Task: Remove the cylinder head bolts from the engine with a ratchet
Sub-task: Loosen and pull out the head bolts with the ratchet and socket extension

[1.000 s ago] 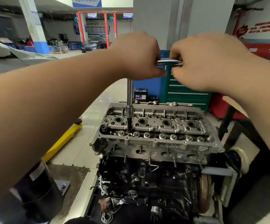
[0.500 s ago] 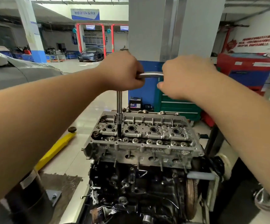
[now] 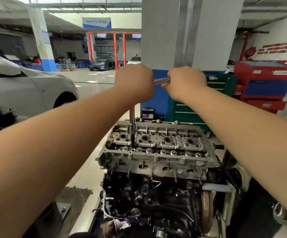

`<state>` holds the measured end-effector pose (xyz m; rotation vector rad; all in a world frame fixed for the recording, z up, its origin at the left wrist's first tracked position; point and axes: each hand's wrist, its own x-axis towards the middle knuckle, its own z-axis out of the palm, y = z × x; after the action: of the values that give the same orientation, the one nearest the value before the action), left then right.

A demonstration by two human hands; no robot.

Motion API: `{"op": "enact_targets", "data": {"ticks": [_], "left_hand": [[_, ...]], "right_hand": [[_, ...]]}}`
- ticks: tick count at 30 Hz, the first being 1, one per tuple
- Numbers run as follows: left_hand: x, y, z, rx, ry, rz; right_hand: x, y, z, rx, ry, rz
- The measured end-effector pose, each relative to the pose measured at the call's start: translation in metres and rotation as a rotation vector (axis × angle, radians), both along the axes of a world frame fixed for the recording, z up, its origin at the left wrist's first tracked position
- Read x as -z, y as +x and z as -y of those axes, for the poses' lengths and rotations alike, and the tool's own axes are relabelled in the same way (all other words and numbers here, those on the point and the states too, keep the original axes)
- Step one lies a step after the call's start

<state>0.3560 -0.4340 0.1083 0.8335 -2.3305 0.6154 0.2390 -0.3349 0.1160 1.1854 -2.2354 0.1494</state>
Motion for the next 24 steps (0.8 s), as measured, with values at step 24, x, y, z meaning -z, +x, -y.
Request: {"op": "enact_targets", "data": {"ticks": [24], "left_hand": [[0.008, 0.016, 0.008, 0.506, -0.06, -0.097]], "right_hand": [[0.009, 0.051, -0.034, 0.004, 0.063, -0.235]]}}
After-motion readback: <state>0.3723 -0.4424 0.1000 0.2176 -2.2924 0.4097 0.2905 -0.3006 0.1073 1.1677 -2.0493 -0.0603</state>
